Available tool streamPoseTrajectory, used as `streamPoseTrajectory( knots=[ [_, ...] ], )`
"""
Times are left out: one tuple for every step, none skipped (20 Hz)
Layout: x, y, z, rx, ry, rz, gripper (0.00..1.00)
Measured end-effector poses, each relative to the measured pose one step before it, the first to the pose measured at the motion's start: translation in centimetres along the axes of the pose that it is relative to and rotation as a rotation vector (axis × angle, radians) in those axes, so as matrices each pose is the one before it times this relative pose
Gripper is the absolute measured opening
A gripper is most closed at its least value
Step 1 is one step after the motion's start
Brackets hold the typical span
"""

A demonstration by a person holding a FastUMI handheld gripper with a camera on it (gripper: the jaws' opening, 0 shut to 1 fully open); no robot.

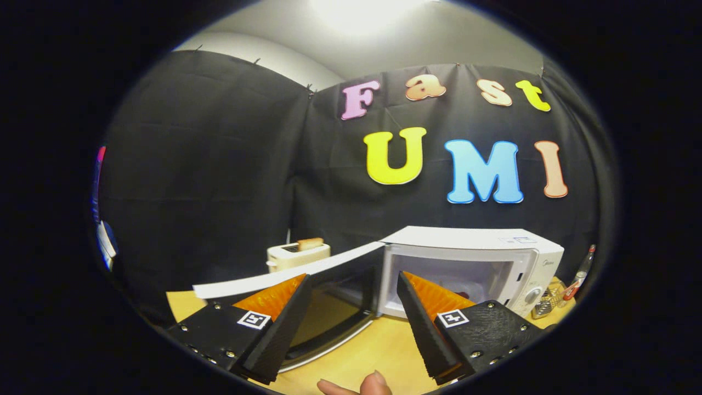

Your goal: Open the microwave, put the food inside, and close the microwave door.

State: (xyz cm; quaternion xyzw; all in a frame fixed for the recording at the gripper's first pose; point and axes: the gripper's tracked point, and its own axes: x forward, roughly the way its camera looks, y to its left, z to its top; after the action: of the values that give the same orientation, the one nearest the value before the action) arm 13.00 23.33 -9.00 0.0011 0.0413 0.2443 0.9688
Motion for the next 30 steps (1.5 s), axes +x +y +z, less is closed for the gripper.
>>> streamPoseTrajectory(
  knots=[
    [-0.657, 1.994, 0.897, 0.01651, -0.01335, 0.04538, 0.95],
    [-0.627, 1.837, 0.739, 0.00406, -0.00724, 0.03734, 0.95],
    [-0.471, 1.762, 0.579, -0.01081, -0.00460, 0.03042, 0.95],
    [-0.407, 1.872, 0.513, -0.02148, -0.00954, 0.02595, 0.95],
    [-0.001, 1.614, 0.450, -0.01827, -0.01170, 0.02366, 0.95],
    [0.157, 1.938, 0.139, -0.01424, -0.01243, 0.03411, 0.95],
    [0.673, 2.056, -0.402, -0.00923, -0.00178, 0.04012, 0.95],
    [0.794, 1.708, -0.525, -0.01332, 0.00491, 0.03409, 0.95],
    [0.881, 1.052, -0.915, -0.01415, 0.01961, 0.01421, 0.88],
    [0.948, 0.864, -0.981, -0.01104, 0.01828, 0.00591, 0.82],
    [0.926, 0.751, -1.116, -0.00744, 0.01783, -0.00230, 0.71],
    [0.682, 0.577, -1.386, -0.01242, 0.02006, -0.01910, 0.61],
    [0.650, 0.472, -0.981, -0.01270, 0.00854, -0.01962, 0.45],
    [0.610, 0.063, -0.946, -0.00882, 0.00961, -0.02296, 0.36],
    [0.662, 0.185, -0.761, 0.00719, 0.00341, -0.01201, 0.16],
    [0.689, 0.538, -1.087, 0.00885, 0.01329, -0.00036, 0.11],
    [0.480, 0.424, -0.876, 0.01322, 0.00934, 0.00592, 0.06],
    [0.339, -0.630, -0.415, 0.00171, -0.00104, -0.02562, 0.06],
    [-0.080, -0.126, -0.273, -0.00503, -0.00555, -0.01589, 0.06],
    [1.309, -0.033, -0.742, -0.01060, 0.00462, -0.02589, 0.06],
    [-0.870, 0.058, -0.399, -0.00647, -0.00183, -0.00175, 0.03],
    [0.179, -0.039, -0.659, -0.01370, 0.01773, -0.00038, 0.04],
    [0.141, -0.561, -0.606, -0.00536, 0.00734, -0.01089, 0.02],
    [-0.010, -1.098, -0.050, -0.00357, -0.00778, -0.03648, 0.01],
    [-0.053, -1.198, -0.432, 0.00004, 0.01219, -0.01663, 0.01],
    [-0.267, -0.888, -0.371, 0.02053, 0.01743, -0.00115, 0.01],
    [0.084, 0.015, -0.640, 0.03082, 0.02974, 0.02678, 0.01],
    [-0.155, 0.013, -0.318, 0.01956, 0.01071, -0.00261, 0.01],
    [-0.648, -0.453, 0.199, -0.01006, -0.00194, -0.01288, 0.01],
    [-0.795, -0.701, 0.297, -0.02309, -0.01388, -0.01409, 0.01]
  ],
)
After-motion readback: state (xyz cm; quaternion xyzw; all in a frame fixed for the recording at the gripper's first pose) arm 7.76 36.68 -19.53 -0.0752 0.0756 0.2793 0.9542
